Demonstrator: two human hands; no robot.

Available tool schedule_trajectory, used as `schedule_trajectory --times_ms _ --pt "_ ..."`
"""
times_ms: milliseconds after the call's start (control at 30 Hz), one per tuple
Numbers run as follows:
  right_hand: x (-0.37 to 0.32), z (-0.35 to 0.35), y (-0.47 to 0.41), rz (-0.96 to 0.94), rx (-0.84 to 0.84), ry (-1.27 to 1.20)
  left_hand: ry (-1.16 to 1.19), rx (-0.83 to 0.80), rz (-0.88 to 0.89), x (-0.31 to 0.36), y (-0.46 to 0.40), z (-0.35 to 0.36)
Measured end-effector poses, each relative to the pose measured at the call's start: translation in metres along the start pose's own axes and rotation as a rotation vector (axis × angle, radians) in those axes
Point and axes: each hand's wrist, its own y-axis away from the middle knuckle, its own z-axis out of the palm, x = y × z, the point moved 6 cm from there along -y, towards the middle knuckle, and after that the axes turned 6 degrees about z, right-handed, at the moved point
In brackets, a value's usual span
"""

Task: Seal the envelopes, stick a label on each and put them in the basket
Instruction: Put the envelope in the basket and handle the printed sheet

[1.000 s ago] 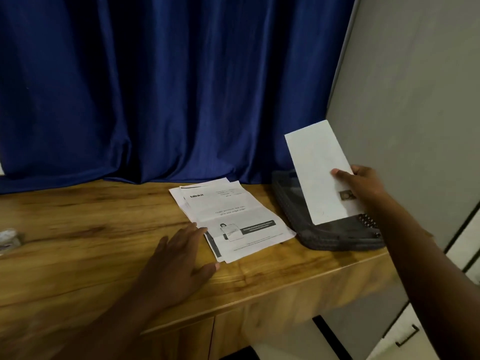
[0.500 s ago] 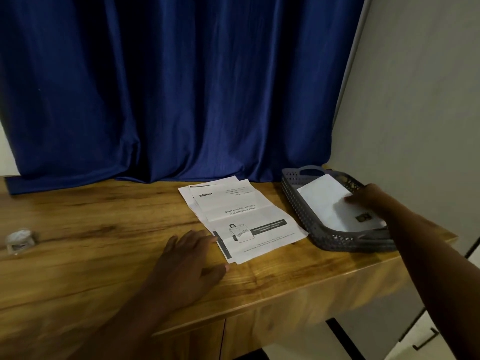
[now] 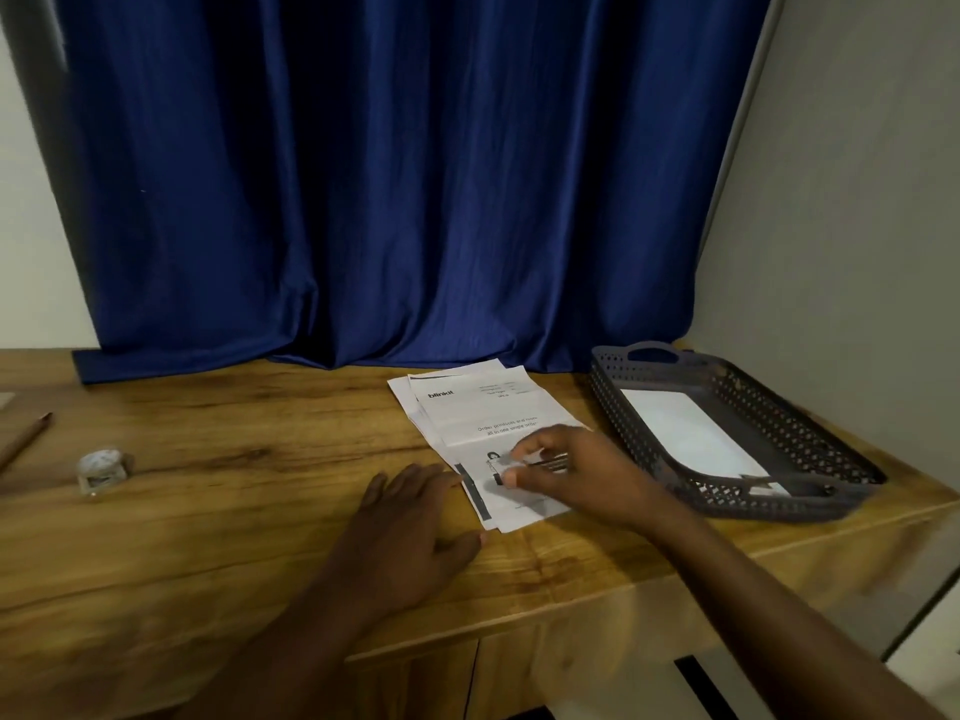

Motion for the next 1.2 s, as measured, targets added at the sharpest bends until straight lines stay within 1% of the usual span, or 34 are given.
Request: schedule_trajectory --times_ms 100,200,267,500,700,833,967,1067,1133,1200 --pt "0.011 0.033 0.002 0.059 0.128 0.085 0.008 0.024 0.000 -0.001 0.000 0.001" --pt "0.015 0.047 0.003 -0.019 0.214 0.244 0.016 0.032 -0.006 -0.002 0.000 0.002" --pt "0.018 0.050 0.003 -0.047 0.233 0.251 0.011 0.033 -0.008 -0.002 0.000 0.003" --pt "0.025 0.052 0.004 -0.063 0.293 0.184 0.007 0.040 -0.008 -0.002 0.000 0.002" --pt "0.028 0.051 0.003 -0.048 0.308 0.116 0.018 0.039 -0.004 -0.001 0.000 0.002" --pt "0.027 0.048 0.007 -0.066 0.322 -0.019 0.025 0.066 -0.011 -0.002 0.001 0.001" --pt "0.019 0.041 0.015 -0.092 0.326 -0.175 0.099 0.132 -0.033 -0.003 0.004 -0.005" --pt "0.012 0.035 0.020 -0.150 0.327 -0.257 0.140 0.192 -0.048 -0.005 0.010 -0.016" --pt "0.008 0.033 0.024 -0.195 0.316 -0.302 0.147 0.283 -0.047 -0.007 0.020 -0.032" --pt "0.003 0.031 0.029 -0.236 0.300 -0.322 0.140 0.395 -0.004 -0.009 0.037 -0.052"
